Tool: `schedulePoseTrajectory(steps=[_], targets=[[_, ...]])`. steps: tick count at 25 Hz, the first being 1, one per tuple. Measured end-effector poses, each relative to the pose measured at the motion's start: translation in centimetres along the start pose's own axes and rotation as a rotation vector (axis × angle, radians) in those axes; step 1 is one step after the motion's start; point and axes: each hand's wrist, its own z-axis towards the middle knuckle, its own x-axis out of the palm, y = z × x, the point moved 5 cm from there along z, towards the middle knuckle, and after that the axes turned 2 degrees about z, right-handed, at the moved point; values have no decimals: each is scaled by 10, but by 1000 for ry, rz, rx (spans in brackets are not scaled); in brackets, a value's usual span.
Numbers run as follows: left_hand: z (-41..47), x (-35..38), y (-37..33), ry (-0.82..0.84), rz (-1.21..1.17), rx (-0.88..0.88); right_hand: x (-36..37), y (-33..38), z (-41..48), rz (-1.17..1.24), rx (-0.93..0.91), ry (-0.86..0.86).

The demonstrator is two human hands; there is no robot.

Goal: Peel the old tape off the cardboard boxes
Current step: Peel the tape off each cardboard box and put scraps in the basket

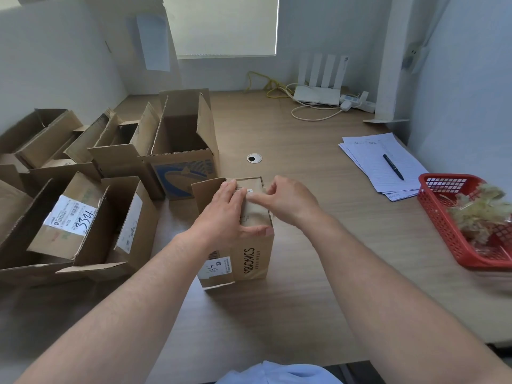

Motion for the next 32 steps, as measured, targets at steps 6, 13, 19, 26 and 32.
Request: schedulePoseTrajectory(steps=[6, 13, 19, 26, 32], targets=[[-5, 1, 2, -17, 14, -10, 10, -23, 2, 565, 145, 29], [-7, 2, 4, -46, 45, -24, 28, -39, -9, 1175, 372, 86], [-18, -1, 5, -96, 77, -32, 28, -34, -11, 1145, 272, 110], [-30, 0, 5, -60, 100, -17, 52, -41, -26, 1588, 516, 103], [-9, -17, -8, 1, 293, 103, 24, -9, -22, 892, 111, 78]])
